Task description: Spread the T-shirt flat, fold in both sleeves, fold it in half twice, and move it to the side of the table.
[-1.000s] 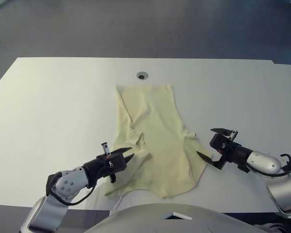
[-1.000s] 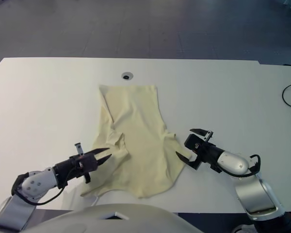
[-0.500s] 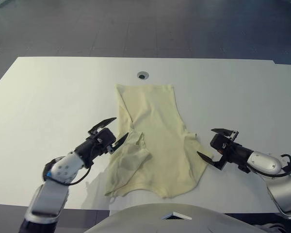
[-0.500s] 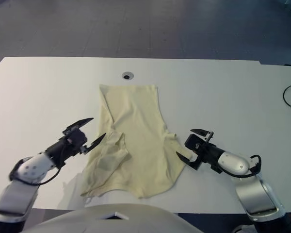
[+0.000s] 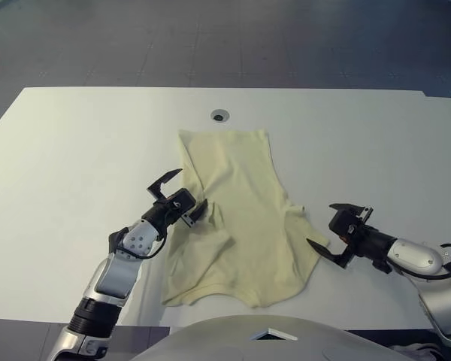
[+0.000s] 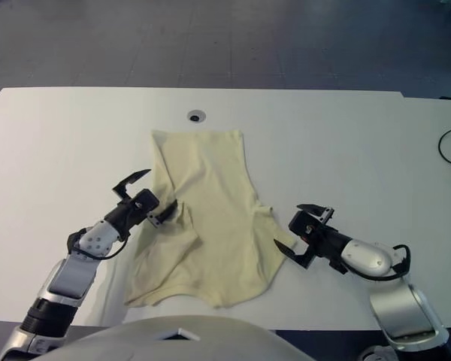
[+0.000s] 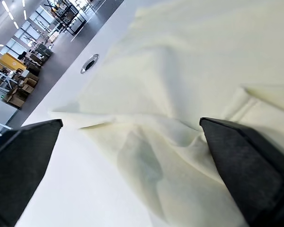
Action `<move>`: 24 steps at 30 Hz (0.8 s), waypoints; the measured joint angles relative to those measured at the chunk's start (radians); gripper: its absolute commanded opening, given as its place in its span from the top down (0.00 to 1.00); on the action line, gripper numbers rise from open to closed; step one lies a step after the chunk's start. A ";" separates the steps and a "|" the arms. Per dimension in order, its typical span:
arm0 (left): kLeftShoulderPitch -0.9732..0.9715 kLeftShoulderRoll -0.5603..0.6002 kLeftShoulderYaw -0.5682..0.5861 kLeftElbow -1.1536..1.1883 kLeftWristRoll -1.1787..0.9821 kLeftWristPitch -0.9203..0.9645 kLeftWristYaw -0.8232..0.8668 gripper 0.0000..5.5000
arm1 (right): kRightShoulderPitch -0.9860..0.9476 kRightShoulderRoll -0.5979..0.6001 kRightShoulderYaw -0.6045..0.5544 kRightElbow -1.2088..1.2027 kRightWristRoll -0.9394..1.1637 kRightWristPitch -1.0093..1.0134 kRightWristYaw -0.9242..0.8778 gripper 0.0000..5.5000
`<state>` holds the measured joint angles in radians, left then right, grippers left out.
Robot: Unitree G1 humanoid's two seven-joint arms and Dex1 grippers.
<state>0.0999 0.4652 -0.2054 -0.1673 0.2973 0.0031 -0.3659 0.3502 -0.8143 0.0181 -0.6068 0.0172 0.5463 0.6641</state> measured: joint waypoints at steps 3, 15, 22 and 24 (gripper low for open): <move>0.029 0.017 0.012 -0.016 0.010 -0.001 0.005 0.02 | -0.016 0.000 0.017 0.018 -0.015 -0.018 -0.002 0.02; -0.014 0.027 0.027 0.093 0.036 -0.066 0.074 0.02 | -0.022 -0.001 0.027 0.047 -0.017 -0.050 -0.007 0.02; -0.072 0.017 0.013 0.177 0.035 -0.138 0.100 0.02 | -0.058 0.130 -0.118 -0.037 0.185 0.086 -0.032 0.02; -0.075 0.015 0.013 0.182 0.034 -0.147 0.101 0.02 | -0.066 0.145 -0.155 -0.056 0.221 0.131 -0.045 0.02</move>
<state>0.0245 0.4803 -0.1929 0.0145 0.3313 -0.1438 -0.2651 0.2838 -0.6692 -0.1374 -0.6624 0.2385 0.6776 0.6190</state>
